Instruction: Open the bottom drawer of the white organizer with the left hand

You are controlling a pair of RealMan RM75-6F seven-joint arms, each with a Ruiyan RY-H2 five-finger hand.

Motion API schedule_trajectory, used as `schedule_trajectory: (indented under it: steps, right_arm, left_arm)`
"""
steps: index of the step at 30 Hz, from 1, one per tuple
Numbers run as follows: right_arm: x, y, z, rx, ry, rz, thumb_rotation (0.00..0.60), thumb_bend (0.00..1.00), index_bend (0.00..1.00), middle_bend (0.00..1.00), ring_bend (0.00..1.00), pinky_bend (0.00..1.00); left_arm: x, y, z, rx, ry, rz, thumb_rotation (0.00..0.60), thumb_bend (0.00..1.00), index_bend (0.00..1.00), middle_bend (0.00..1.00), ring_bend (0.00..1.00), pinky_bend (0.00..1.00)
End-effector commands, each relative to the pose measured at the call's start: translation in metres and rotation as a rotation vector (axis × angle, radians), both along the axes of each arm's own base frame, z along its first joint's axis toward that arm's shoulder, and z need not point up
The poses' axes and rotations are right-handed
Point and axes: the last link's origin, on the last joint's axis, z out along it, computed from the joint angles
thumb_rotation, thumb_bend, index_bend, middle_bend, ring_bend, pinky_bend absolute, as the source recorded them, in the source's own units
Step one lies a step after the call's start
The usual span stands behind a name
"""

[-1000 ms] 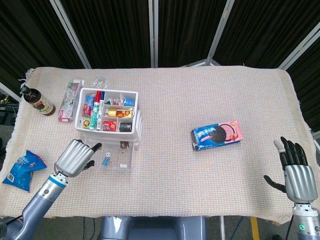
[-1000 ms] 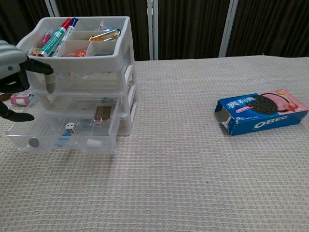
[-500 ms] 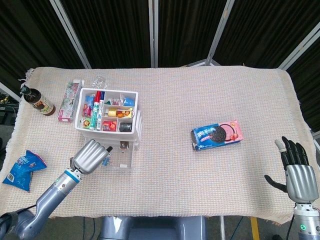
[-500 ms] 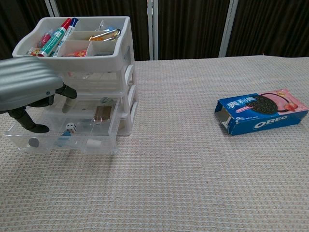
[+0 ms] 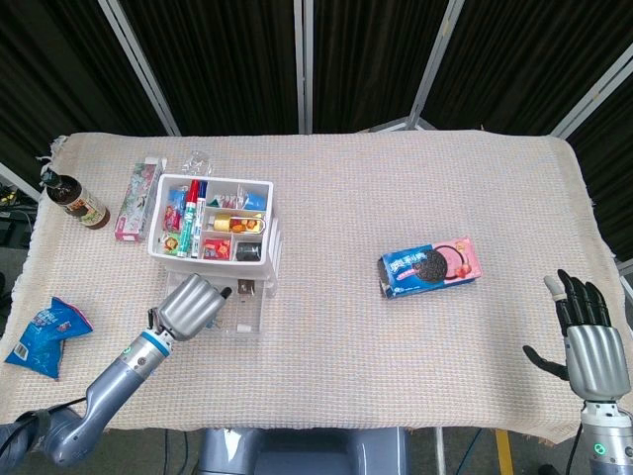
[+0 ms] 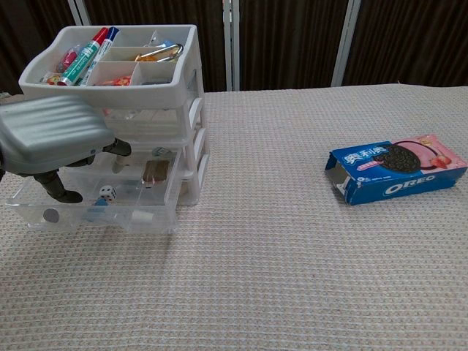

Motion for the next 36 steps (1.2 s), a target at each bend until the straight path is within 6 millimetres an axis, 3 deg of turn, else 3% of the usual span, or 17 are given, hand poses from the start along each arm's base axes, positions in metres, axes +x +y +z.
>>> schedule_trajectory:
  steps: [1,8,32,36]
  right_arm:
    - [0.0,0.0,0.0,0.0,-0.003,0.0,0.6,0.02,0.0,0.0,0.0,0.0]
    - [0.0,0.0,0.002,-0.004,-0.012,0.003,0.6,0.02,0.0,0.0,0.0,0.0]
    - [0.0,0.0,0.003,-0.009,-0.022,0.006,0.6,0.02,0.0,0.0,0.0,0.0]
    - [0.0,0.0,0.003,-0.007,-0.022,0.006,0.6,0.02,0.0,0.0,0.0,0.0]
  left_arm:
    - [0.003,0.001,-0.005,-0.015,0.016,0.005,0.6,0.18,0.41,1.0,0.94,0.81]
    - [0.004,0.002,-0.011,-0.021,0.042,0.011,0.6,0.26,0.44,1.0,0.94,0.81]
    - [0.002,0.008,-0.017,-0.023,0.063,0.042,0.6,0.27,0.51,1.0,0.94,0.81]
    - [0.0,0.008,-0.02,-0.029,0.067,0.049,0.6,0.33,0.52,1.0,0.94,0.81]
